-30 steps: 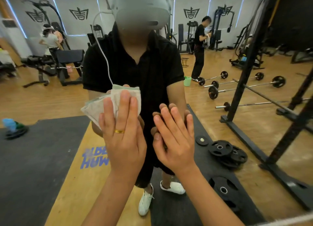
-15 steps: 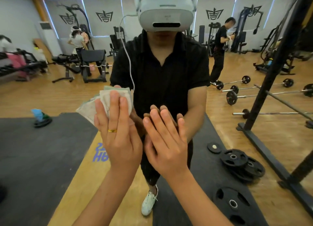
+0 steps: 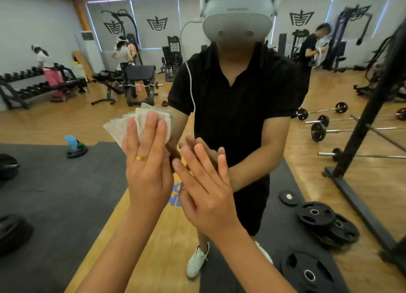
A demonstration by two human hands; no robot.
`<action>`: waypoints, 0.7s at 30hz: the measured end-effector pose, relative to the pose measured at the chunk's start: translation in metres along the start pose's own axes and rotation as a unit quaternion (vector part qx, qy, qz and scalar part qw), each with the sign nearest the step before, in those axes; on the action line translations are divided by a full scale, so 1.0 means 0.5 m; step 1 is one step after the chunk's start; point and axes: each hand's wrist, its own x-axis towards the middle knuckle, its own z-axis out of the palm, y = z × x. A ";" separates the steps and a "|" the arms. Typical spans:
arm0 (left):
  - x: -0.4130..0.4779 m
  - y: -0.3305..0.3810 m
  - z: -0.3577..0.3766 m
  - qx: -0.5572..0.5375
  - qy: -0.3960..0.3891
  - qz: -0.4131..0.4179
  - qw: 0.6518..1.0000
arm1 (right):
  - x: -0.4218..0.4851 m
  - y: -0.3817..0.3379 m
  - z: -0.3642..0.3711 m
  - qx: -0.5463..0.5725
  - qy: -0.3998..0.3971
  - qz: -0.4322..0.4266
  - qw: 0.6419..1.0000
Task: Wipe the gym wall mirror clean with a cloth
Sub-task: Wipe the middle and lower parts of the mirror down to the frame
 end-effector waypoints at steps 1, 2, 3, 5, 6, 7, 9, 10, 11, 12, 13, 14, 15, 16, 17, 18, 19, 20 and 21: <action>-0.001 0.002 0.000 0.002 -0.001 -0.005 1.000 | -0.008 0.009 -0.021 0.010 0.003 0.003 1.000; -0.003 0.004 -0.001 0.000 -0.002 -0.012 1.000 | -0.021 0.023 -0.047 0.010 0.011 0.010 1.000; -0.006 0.006 -0.003 -0.002 -0.002 -0.019 1.000 | -0.037 0.045 -0.077 0.001 0.021 0.018 1.000; -0.009 0.006 -0.007 -0.003 -0.001 -0.029 1.000 | -0.065 0.104 -0.143 -0.035 0.032 0.030 0.998; -0.011 0.005 -0.009 -0.002 -0.002 -0.030 1.000 | -0.076 0.138 -0.178 -0.058 0.036 0.034 0.997; -0.013 0.006 -0.009 -0.001 -0.002 -0.031 1.000 | -0.084 0.175 -0.213 -0.082 0.039 0.036 0.995; -0.015 0.011 -0.007 0.000 0.000 -0.045 0.999 | -0.091 0.249 -0.279 -0.123 0.042 0.040 0.991; -0.016 0.015 -0.003 -0.002 0.003 -0.055 0.998 | -0.093 0.282 -0.306 -0.142 0.043 0.045 0.988; -0.016 0.021 0.001 -0.004 0.005 -0.062 0.998 | -0.094 0.312 -0.329 -0.158 0.044 0.051 0.985; -0.017 0.025 0.005 -0.004 0.007 -0.065 0.998 | -0.096 0.336 -0.343 -0.168 0.045 0.058 0.983; -0.017 0.030 0.007 -0.002 0.009 -0.066 0.998 | -0.096 0.354 -0.349 -0.175 0.044 0.062 0.982; -0.017 0.033 0.010 -0.001 0.012 -0.066 0.998 | -0.097 0.366 -0.348 -0.183 0.044 0.059 0.980; -0.017 0.037 0.012 0.001 0.013 -0.067 0.998 | -0.099 0.373 -0.343 -0.195 0.048 0.053 0.978; -0.016 0.042 0.015 0.003 0.014 -0.071 0.997 | -0.101 0.377 -0.338 -0.205 0.054 0.046 0.976; -0.015 0.048 0.019 0.007 0.016 -0.076 0.997 | -0.104 0.381 -0.333 -0.210 0.061 0.041 0.975; -0.013 0.054 0.023 0.011 0.018 -0.079 0.997 | -0.107 0.383 -0.329 -0.210 0.064 0.038 0.975; -0.010 0.058 0.026 0.014 0.018 -0.077 0.997 | -0.109 0.385 -0.328 -0.208 0.064 0.036 0.975; -0.004 0.061 0.029 0.017 0.017 -0.070 0.997 | -0.110 0.387 -0.327 -0.207 0.063 0.035 0.976; 0.004 0.063 0.028 0.019 0.013 -0.059 0.998 | -0.112 0.389 -0.327 -0.206 0.061 0.034 0.976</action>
